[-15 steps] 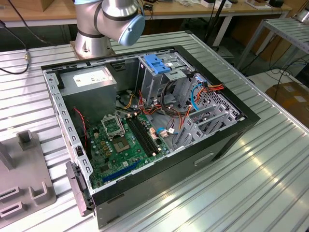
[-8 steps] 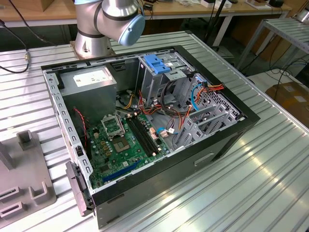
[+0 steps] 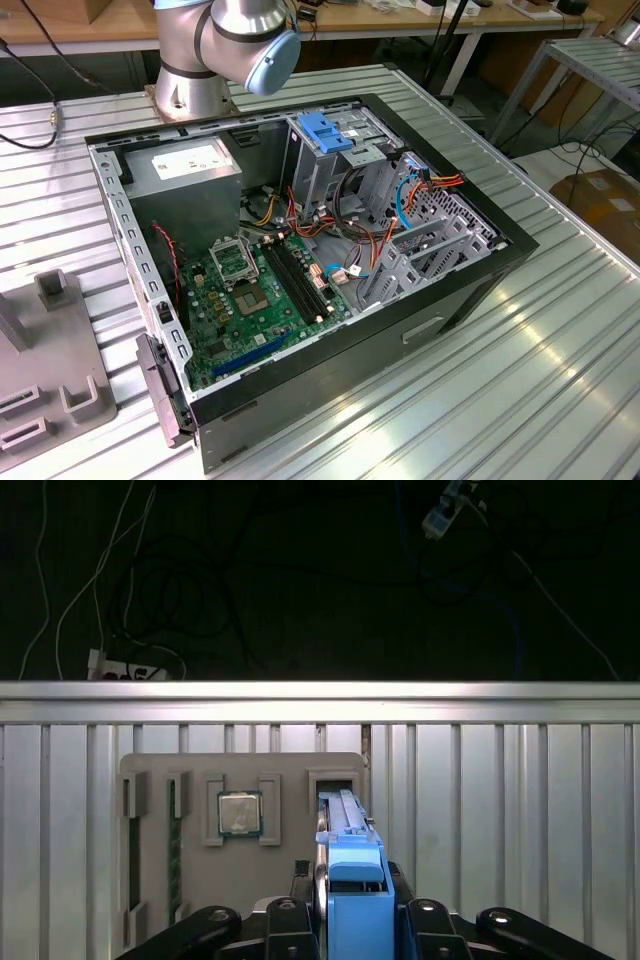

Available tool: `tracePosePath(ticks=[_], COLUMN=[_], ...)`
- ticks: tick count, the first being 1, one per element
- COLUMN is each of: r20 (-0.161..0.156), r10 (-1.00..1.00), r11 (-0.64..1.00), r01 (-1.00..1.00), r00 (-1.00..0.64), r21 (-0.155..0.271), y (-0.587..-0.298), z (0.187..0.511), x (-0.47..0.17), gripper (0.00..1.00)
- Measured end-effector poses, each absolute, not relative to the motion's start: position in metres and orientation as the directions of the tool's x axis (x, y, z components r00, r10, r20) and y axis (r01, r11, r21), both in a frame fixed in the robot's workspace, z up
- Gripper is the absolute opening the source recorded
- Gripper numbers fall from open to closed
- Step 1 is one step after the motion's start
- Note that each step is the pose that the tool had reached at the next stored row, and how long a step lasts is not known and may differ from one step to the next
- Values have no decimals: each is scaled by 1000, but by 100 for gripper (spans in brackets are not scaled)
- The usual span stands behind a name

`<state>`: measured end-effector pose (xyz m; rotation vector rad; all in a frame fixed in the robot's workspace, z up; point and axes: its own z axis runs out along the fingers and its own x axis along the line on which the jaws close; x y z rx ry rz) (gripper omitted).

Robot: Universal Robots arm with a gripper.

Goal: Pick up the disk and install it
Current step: 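Pick up the disk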

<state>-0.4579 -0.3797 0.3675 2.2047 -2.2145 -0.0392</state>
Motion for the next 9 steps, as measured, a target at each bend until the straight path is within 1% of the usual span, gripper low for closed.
tracePosePath(ticks=[9], r20=[-6], r10=[-1000], r11=[4], r01=[-999], r00=[-5], r21=[31], y=[-380], z=[380], x=[-457], gripper=[37])
